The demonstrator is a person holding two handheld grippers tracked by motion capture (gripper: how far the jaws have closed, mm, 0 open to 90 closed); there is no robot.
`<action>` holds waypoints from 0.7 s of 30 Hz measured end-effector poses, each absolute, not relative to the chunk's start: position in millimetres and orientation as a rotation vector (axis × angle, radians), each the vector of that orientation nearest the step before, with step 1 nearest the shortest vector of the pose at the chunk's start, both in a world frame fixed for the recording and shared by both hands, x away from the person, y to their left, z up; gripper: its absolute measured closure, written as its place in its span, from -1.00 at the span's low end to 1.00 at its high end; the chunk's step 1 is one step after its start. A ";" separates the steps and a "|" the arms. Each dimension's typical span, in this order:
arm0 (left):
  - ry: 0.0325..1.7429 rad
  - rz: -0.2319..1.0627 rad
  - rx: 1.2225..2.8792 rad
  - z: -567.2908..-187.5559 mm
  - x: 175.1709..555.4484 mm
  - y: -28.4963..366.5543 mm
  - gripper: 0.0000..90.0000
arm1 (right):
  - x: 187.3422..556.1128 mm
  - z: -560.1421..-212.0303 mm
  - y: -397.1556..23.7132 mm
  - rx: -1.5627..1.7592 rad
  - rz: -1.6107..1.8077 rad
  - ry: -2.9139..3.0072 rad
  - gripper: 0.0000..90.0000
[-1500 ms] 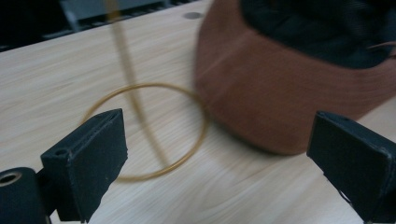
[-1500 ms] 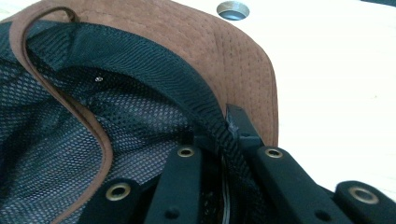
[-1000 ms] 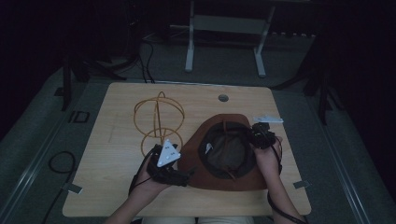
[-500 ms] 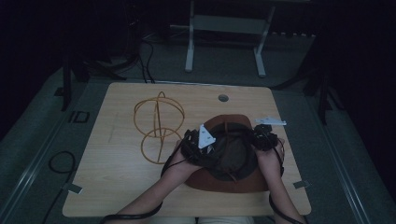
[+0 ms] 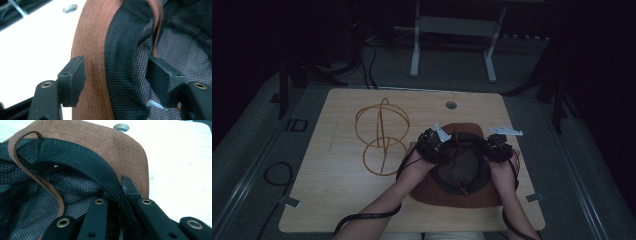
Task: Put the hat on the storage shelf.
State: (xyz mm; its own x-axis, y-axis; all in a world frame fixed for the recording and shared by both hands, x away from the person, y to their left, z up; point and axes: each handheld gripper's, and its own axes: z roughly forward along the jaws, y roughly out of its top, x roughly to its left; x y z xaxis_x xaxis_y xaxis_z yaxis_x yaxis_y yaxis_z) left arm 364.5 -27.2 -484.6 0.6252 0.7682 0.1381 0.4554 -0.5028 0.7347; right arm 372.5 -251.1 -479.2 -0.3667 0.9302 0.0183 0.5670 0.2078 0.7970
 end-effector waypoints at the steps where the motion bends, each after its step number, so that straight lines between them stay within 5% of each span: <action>1: 0.956 0.591 2.191 -486.1 366.1 -27.7 -0.21 | 372.0 -478.6 -250.8 1.384 1.021 2.013 0.87; 8: 0.994 0.567 2.257 -492.5 377.3 -28.8 0.30 | 371.0 -476.9 -248.8 1.378 1.019 2.011 0.87; 12: 1.006 0.611 2.259 -491.6 380.8 -29.8 0.85 | 368.7 -473.9 -246.4 1.370 1.037 2.012 0.87; 21: 0.998 0.763 2.140 -466.4 376.9 -24.6 0.92 | 355.2 -460.9 -246.3 1.347 1.105 1.985 0.85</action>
State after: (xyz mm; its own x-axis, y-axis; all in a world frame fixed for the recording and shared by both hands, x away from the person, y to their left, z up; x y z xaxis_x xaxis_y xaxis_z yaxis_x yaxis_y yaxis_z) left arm 376.9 -24.6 -466.4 0.5413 0.8093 0.2281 0.4325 -0.5006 0.7499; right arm 355.2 -246.3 -460.9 -0.3894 0.9202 0.0397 0.5188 0.1835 0.8350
